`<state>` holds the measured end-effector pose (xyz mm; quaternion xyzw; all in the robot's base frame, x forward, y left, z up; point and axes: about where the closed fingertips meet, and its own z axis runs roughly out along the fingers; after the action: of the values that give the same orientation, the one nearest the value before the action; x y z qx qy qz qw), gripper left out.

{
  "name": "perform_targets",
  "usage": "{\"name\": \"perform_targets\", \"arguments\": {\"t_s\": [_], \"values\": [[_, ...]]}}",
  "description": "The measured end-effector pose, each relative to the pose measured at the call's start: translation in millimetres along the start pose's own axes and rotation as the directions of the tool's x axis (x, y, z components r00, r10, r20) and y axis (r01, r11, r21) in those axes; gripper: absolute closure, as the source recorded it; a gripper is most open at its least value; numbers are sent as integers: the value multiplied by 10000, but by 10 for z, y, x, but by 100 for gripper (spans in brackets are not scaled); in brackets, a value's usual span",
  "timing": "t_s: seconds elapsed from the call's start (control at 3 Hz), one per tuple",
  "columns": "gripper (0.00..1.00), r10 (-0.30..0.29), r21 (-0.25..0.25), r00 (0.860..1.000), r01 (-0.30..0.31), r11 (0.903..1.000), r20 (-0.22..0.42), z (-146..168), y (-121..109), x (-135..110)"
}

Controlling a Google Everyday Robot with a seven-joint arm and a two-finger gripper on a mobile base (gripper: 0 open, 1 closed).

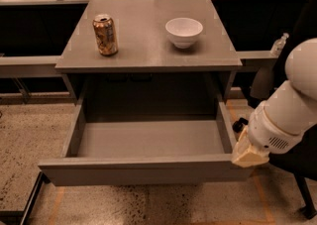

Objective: Close top drawer

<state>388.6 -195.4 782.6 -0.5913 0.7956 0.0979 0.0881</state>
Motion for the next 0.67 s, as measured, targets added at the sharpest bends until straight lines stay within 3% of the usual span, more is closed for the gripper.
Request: {"name": "perform_targets", "arguments": {"t_s": [0.33, 0.67], "values": [[100, 192, -1228, 9998, -196, 9922, -49, 525, 165, 75], [100, 150, -2150, 9998, -178, 9764, -143, 1004, 181, 97]]}}
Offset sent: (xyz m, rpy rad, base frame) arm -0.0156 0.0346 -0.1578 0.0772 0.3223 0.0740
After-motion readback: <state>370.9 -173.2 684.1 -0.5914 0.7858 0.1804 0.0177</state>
